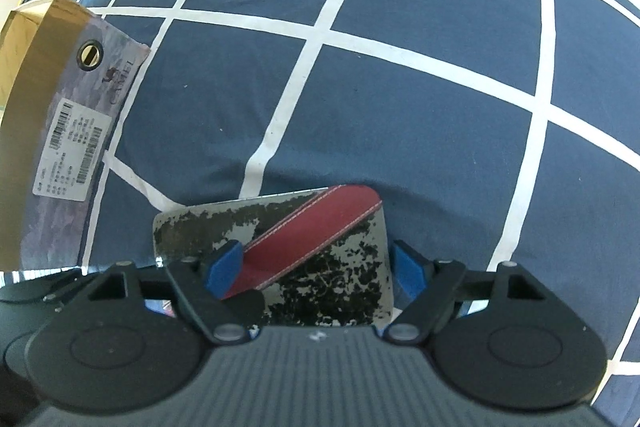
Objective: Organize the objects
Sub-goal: 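Lift the case with the right gripper toward the cardboard box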
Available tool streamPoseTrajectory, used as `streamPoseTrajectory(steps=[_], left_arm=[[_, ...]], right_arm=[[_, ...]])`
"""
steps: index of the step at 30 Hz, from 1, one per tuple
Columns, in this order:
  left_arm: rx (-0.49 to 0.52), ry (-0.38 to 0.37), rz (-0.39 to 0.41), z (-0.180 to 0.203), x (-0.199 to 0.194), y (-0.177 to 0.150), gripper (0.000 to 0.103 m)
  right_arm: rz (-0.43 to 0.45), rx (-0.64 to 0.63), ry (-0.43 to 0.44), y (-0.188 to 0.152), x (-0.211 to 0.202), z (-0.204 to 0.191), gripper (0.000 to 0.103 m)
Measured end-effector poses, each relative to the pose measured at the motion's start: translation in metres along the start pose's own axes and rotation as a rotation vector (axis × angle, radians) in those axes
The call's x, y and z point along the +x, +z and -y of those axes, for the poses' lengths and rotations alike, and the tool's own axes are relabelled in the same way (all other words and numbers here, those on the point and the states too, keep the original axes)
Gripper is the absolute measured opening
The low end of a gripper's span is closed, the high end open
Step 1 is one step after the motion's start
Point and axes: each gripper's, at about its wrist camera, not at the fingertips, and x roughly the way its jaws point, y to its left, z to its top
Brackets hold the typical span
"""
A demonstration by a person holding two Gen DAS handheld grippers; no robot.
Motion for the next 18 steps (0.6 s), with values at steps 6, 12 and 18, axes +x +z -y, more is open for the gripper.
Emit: streamPoseTrajectory(steps=[6, 12, 18], left_arm=[[0.011, 0.007, -0.009, 0.003, 0.0, 0.001, 0.082], [0.033, 0.009, 0.006, 0.002, -0.013, -0.003, 0.082], [0.073, 0.01, 0.048, -0.001, -0.04, -0.009, 0.082]], right_arm=[[0.009, 0.012, -0.006, -0.005, -0.002, 0.0, 0.075], [0.018, 0.043, -0.004, -0.014, -0.008, -0.001, 0.074], [0.068, 0.06, 0.001, -0.022, -0.032, -0.015, 0.073]])
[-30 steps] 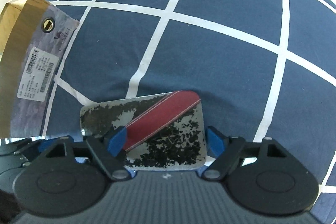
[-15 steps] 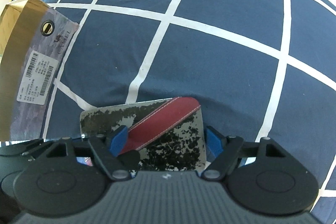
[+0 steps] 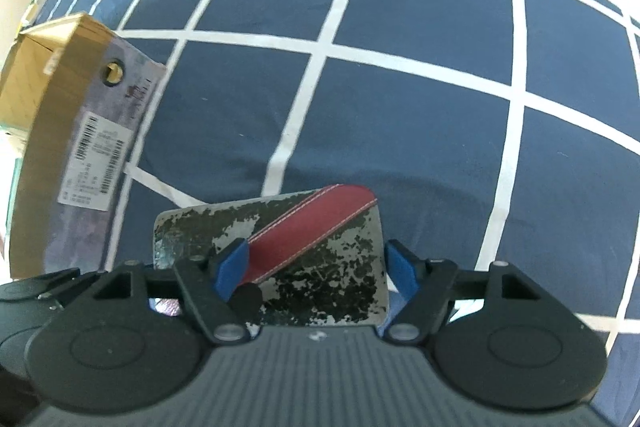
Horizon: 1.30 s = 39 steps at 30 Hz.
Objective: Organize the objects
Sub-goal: 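Lift the case with the right gripper toward the cardboard box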
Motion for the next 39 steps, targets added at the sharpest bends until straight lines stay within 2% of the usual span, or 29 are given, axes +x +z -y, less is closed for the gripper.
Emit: streamPoseTrajectory(steps=[14, 20, 29, 39], left_arm=[[0.104, -0.027, 0.105, -0.019, -0.074, -0.017, 0.081], [0.146, -0.027, 0.155, -0.038, -0.11, -0.018, 0.081], [0.195, -0.019, 0.184, -0.082, -0.147, -0.007, 0.08], [0.288, -0.005, 0.202, -0.149, -0.179, 0.025, 0.08]], right_arm=[[0.143, -0.007, -0.02, -0.02, -0.066, -0.042, 0.073], [0.212, -0.003, -0.025, -0.028, -0.092, -0.075, 0.073], [0.266, 0.021, -0.023, -0.027, -0.108, -0.134, 0.073], [0.322, 0.086, -0.014, -0.011, -0.103, -0.211, 0.073]])
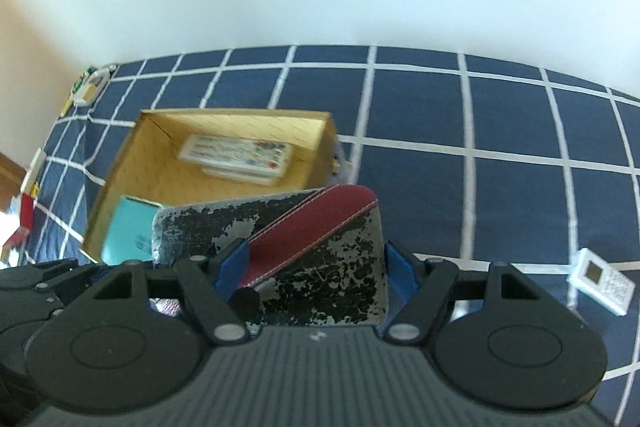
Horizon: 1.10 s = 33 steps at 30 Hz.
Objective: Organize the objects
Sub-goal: 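Lift the case with the right gripper toward the cardboard box, then lower the black-and-red case into the box and open the right gripper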
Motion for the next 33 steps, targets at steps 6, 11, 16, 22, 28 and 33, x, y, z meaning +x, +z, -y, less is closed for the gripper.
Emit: streamPoseTrajectory(steps=[6, 11, 16, 22, 28, 33], left_arm=[[0.058, -0.005, 0.007, -0.044, -0.007, 0.011, 0.08], [0.086, -0.014, -0.003, -0.072, -0.005, 0.02, 0.08], [0.089, -0.027, -0.022, -0.095, -0.001, 0.033, 0.08], [0.09, -0.031, -0.037, -0.118, 0.009, 0.057, 0.08], [0.099, -0.023, -0.08, -0.134, 0.037, 0.082, 0.08], [0.118, -0.025, -0.146, -0.144, 0.073, 0.095, 0.08]], right_arm=[[0.035, 0.044, -0.009, 0.006, 0.013, -0.045, 0.073], [0.048, 0.082, -0.021, 0.01, 0.026, -0.073, 0.073], [0.04, 0.105, -0.037, 0.02, 0.039, -0.093, 0.073], [0.029, 0.116, -0.044, 0.038, 0.056, -0.109, 0.073], [0.004, 0.141, -0.042, 0.06, 0.086, -0.114, 0.073], [-0.046, 0.18, -0.045, 0.072, 0.124, -0.109, 0.073]])
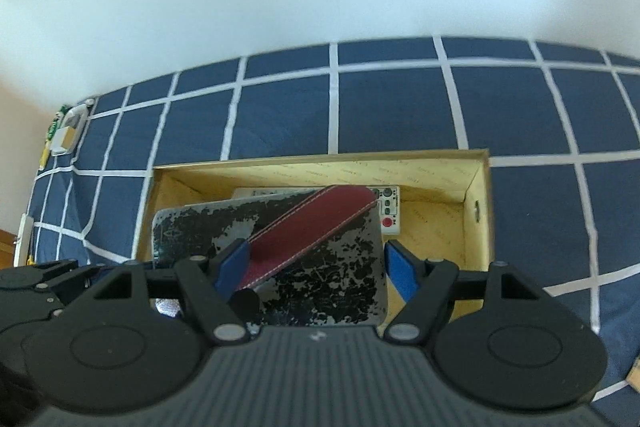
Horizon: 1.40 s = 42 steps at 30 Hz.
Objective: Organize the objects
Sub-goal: 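Lower the black-and-red case into the box and open the right gripper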
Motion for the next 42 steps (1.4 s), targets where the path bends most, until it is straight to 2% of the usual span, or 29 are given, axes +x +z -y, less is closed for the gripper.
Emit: streamPoseTrajectory(steps=[8, 16, 18, 20, 21, 22, 23, 25, 28, 33, 42], left_arm=[[-0.008, -0.012, -0.082, -0.018, 0.044, 0.002, 0.08], [0.003, -0.027, -0.129, -0.023, 0.063, -0.007, 0.078], [0.02, -0.014, -0.132, -0.022, 0.066, -0.008, 0.078], [0.02, -0.024, -0.132, -0.022, 0.068, -0.008, 0.071], [0.018, -0.08, -0.143, -0.023, 0.068, -0.007, 0.056], [0.006, -0.138, -0.172, -0.023, 0.07, -0.006, 0.055], [0.004, -0.156, -0.175, -0.02, 0.071, -0.006, 0.055], [0.046, -0.114, -0.165, -0.012, 0.071, -0.005, 0.055], [0.033, -0.113, -0.166, -0.015, 0.074, -0.003, 0.055], [0.022, -0.066, -0.162, -0.024, 0.076, -0.003, 0.056], [-0.012, -0.027, -0.139, -0.025, 0.069, -0.004, 0.057]], right_arm=[[-0.092, 0.046, -0.023, -0.002, 0.05, 0.003, 0.073], [-0.145, 0.069, -0.039, -0.009, 0.072, 0.006, 0.073], [-0.161, 0.067, -0.051, -0.011, 0.076, 0.006, 0.069], [-0.184, 0.076, -0.056, -0.012, 0.08, 0.008, 0.068], [-0.186, 0.078, -0.056, -0.013, 0.081, 0.009, 0.068], [-0.183, 0.078, -0.037, -0.013, 0.08, 0.01, 0.065], [-0.193, 0.086, -0.011, -0.012, 0.081, 0.01, 0.063], [-0.22, 0.109, 0.048, -0.012, 0.085, 0.011, 0.058], [-0.211, 0.081, -0.014, -0.01, 0.087, 0.006, 0.058], [-0.215, 0.072, -0.042, -0.01, 0.091, 0.01, 0.058], [-0.198, 0.068, -0.04, -0.013, 0.085, 0.014, 0.058]])
